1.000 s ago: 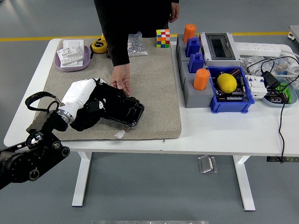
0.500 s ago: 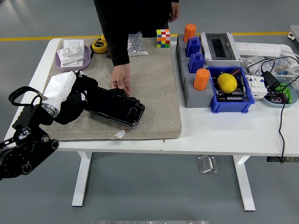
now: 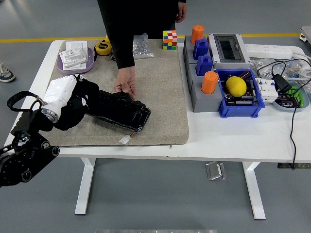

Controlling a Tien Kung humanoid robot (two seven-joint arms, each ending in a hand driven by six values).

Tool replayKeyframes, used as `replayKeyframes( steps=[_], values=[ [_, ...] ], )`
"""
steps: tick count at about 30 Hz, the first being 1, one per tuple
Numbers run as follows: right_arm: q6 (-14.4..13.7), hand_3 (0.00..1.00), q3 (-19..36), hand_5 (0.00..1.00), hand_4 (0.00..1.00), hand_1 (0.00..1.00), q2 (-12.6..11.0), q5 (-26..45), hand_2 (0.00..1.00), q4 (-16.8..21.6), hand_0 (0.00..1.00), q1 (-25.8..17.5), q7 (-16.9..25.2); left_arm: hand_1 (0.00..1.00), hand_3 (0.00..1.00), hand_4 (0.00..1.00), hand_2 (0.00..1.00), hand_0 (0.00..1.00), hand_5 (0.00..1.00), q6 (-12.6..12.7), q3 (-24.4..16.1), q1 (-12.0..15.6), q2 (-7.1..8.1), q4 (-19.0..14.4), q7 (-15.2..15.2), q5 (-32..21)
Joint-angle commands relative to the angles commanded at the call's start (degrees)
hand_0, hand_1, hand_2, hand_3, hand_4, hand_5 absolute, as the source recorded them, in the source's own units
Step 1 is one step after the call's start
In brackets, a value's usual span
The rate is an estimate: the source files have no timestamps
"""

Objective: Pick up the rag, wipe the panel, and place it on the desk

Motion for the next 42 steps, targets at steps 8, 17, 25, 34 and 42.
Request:
replayKeyframes(
  steps=[8,17,25,34,42],
  values=[
    [0.0,0.584,-0.1,0.552,0.976,0.628,0.1,0.1,0.670,0.0,0.720,0.1,0.1,0.324,0.299,0.177,0.456,0.229,0.002,0.0,1.0,-0.3,-0.35,-0.4,0.2,-0.2],
    [0.0,0.585,0.1,0.552,0.976,0.627,-0.1,-0.1,0.671,0.0,0.720,0.1,-0.1,0.323,0.300,0.179,0.457,0.228,0.002,-0.6,4.2,-0.6,-0.82,-3.3,0.7,-0.8],
    [0.0,0.585,0.1,0.552,0.976,0.627,-0.1,-0.1,0.670,0.0,0.720,0.2,-0.1,0.326,0.304,0.192,0.460,0.230,0.002,-1.1,8.2,-1.2,-0.73,-7.0,1.5,-1.4],
    [0.1,0.584,0.1,0.553,0.977,0.627,-0.3,0.0,0.671,0.0,0.720,0.2,-0.1,0.332,0.311,0.213,0.465,0.233,0.002,-1.9,12.3,-1.5,-0.71,-9.8,2.2,-1.8],
    [0.2,0.584,0.2,0.552,0.976,0.627,-0.5,-0.1,0.670,0.0,0.720,0.3,-0.3,0.331,0.314,0.216,0.466,0.233,0.002,-2.5,13.6,-2.2,-0.85,-12.2,2.7,-1.9]
  ],
)
